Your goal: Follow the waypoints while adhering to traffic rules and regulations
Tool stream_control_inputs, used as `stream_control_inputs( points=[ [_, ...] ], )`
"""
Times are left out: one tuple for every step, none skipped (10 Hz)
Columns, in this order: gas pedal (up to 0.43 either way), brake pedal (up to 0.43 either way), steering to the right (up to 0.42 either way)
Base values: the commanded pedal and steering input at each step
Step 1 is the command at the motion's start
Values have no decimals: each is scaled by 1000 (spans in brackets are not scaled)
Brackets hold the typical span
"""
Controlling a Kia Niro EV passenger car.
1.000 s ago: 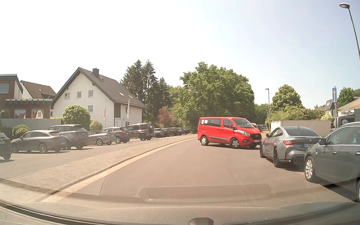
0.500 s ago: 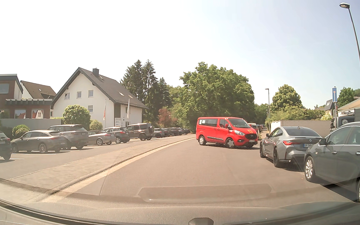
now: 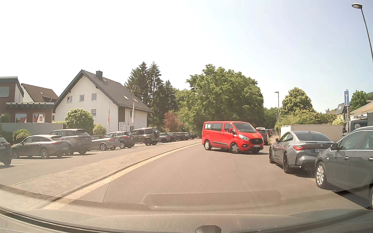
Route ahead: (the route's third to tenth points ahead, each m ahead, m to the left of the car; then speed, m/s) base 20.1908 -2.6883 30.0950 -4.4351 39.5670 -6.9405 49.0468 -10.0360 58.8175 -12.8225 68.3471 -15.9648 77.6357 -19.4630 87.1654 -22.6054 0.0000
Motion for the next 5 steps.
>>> stream_control_inputs(
  points=[
    [0, 268, 12],
    [0, 274, 12],
    [0, 268, 12],
    [0, 274, 11],
    [0, 268, 12]
  ],
)
